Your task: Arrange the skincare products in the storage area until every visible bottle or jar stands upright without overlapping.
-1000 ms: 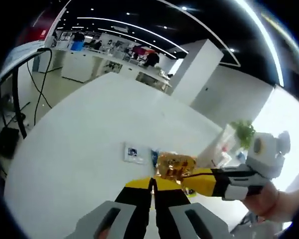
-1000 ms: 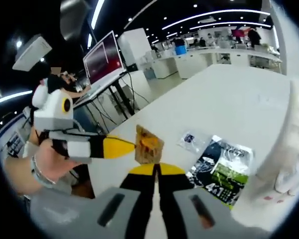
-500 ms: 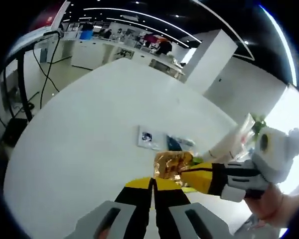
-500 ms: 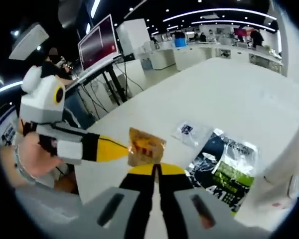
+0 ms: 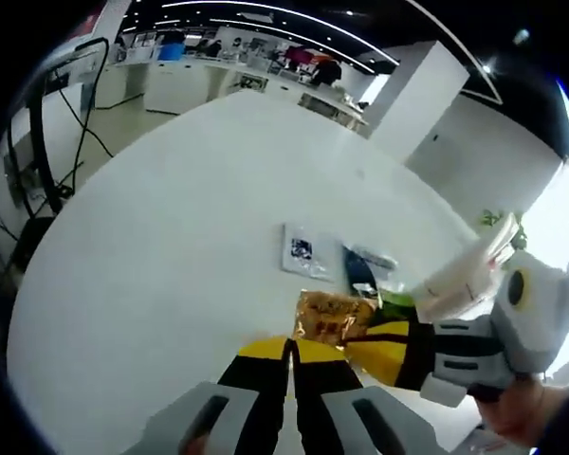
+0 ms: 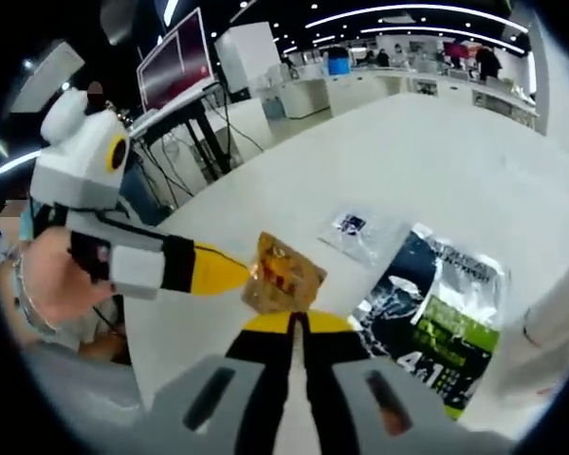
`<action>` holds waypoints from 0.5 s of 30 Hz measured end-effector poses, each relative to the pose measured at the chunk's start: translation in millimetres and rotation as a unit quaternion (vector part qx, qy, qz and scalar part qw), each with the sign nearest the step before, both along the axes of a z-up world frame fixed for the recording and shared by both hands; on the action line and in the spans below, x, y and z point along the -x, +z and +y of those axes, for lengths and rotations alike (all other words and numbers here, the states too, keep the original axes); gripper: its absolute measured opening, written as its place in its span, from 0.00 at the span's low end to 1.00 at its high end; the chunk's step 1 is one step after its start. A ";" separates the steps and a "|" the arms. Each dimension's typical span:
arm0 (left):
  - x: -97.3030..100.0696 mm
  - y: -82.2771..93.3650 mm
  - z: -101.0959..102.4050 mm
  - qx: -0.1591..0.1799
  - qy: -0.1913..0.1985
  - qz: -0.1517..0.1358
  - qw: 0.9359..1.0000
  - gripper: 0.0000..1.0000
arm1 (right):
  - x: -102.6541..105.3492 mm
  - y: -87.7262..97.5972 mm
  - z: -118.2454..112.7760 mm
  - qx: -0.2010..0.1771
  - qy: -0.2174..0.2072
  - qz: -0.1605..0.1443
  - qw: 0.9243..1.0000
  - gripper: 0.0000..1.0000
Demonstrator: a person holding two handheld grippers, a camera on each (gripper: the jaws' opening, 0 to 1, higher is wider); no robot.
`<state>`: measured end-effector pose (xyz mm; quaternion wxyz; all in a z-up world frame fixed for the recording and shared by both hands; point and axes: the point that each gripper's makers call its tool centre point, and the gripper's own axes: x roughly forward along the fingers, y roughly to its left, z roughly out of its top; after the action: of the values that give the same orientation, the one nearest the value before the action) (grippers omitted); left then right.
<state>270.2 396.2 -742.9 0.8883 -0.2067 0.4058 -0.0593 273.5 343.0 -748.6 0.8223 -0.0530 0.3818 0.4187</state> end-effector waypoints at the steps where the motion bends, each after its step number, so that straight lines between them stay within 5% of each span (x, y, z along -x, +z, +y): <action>1: -0.4 -1.7 -0.5 0.004 0.003 -0.002 1.000 0.02 | -0.4 -0.8 -0.5 0.002 0.000 -0.001 1.000 0.05; 15: -4.8 -7.3 -0.5 0.012 0.002 -0.008 1.000 0.02 | -3.3 -9.1 0.6 0.015 0.015 -0.011 1.000 0.14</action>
<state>275.1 395.7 -750.3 0.8892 -0.2180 0.3971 -0.0643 276.7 343.7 -757.7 0.8190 -0.0757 0.3783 0.4248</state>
